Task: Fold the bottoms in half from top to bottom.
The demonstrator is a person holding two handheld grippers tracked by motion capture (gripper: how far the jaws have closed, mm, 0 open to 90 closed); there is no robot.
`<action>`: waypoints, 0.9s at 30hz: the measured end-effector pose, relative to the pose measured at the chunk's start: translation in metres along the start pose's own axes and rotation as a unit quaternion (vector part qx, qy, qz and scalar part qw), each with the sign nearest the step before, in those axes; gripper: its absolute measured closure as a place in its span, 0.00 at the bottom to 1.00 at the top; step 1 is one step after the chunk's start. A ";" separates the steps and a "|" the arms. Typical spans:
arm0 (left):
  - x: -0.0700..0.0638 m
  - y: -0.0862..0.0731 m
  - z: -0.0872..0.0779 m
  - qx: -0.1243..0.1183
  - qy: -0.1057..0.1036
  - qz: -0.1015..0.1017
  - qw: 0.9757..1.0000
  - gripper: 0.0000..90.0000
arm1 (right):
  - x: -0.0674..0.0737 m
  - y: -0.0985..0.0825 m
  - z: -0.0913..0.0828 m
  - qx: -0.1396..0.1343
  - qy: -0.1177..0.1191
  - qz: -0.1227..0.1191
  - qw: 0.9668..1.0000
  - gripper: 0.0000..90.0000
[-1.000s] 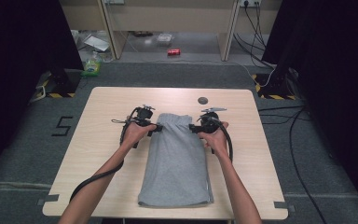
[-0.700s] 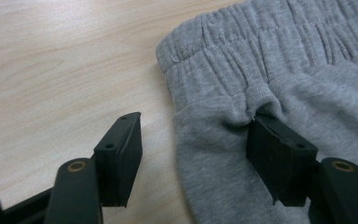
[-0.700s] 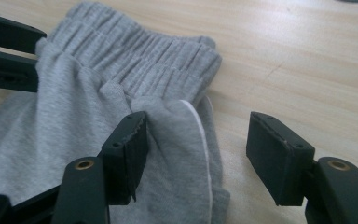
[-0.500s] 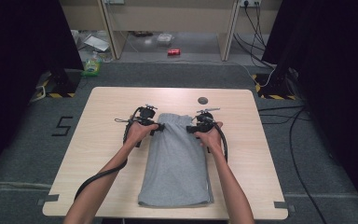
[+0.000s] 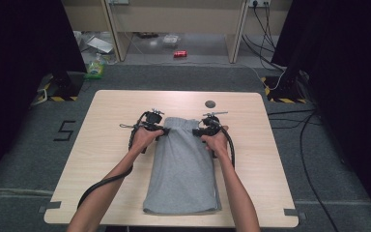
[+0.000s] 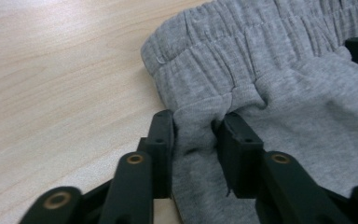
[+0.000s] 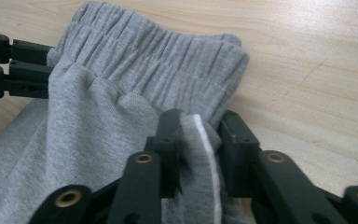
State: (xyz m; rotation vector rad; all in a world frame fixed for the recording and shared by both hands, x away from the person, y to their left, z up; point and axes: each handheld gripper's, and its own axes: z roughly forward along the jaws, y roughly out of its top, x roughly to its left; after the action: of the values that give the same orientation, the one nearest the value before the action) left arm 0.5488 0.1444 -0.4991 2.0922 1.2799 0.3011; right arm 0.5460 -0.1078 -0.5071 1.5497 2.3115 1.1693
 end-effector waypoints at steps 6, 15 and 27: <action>-0.002 0.004 -0.008 -0.025 0.008 0.016 1.000 0.88 | 0.003 0.002 -0.001 -0.011 -0.015 -0.014 1.000 0.86; -0.002 0.019 -0.014 -0.038 0.018 0.021 0.999 0.95 | -0.001 0.014 -0.005 -0.038 -0.016 -0.012 0.999 0.87; 0.000 0.047 -0.049 -0.084 0.017 0.025 0.996 0.96 | 0.007 0.048 -0.023 -0.078 -0.009 -0.036 0.996 0.87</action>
State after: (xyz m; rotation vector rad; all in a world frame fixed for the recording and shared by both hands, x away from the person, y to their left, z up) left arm 0.5569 0.1505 -0.4317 1.9851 1.1817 0.4532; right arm 0.5673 -0.1055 -0.4575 1.4045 2.1861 1.2784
